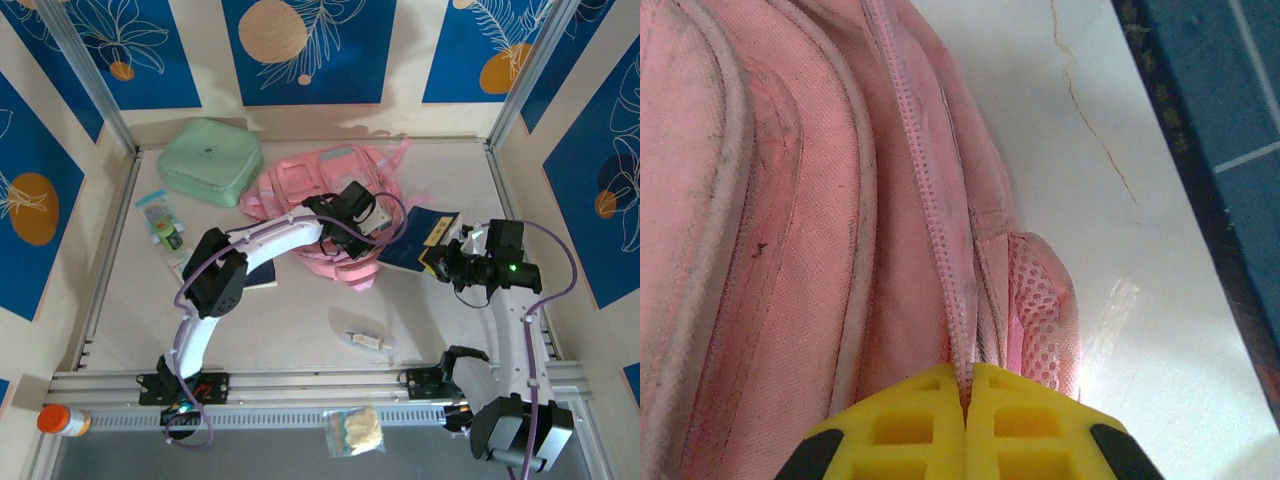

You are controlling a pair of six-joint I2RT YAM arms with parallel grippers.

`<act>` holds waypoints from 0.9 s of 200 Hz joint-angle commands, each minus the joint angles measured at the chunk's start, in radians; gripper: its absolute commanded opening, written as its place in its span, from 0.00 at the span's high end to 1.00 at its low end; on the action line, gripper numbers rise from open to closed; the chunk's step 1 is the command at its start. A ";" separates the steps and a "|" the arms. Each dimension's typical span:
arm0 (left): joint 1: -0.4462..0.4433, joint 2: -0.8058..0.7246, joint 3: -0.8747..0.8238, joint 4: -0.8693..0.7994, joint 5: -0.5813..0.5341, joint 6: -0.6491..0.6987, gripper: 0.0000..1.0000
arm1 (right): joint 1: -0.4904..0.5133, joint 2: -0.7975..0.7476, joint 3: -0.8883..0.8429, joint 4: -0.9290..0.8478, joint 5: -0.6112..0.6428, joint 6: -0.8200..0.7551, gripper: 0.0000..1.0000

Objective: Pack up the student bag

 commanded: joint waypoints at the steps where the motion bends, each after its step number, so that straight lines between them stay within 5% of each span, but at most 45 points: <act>1: -0.003 -0.100 0.007 -0.049 -0.019 -0.001 1.00 | -0.006 -0.022 0.026 -0.014 -0.056 -0.025 1.00; 92: 0.002 -0.375 -0.095 0.055 -0.295 0.037 1.00 | 0.074 -0.072 0.002 -0.082 -0.044 0.006 1.00; 139: 0.005 -0.414 -0.063 0.061 -0.332 0.052 1.00 | 0.324 0.022 -0.102 0.284 -0.102 0.178 1.00; 180: 0.009 -0.452 -0.086 0.140 -0.422 -0.033 1.00 | 0.454 0.297 -0.085 0.608 -0.088 0.250 1.00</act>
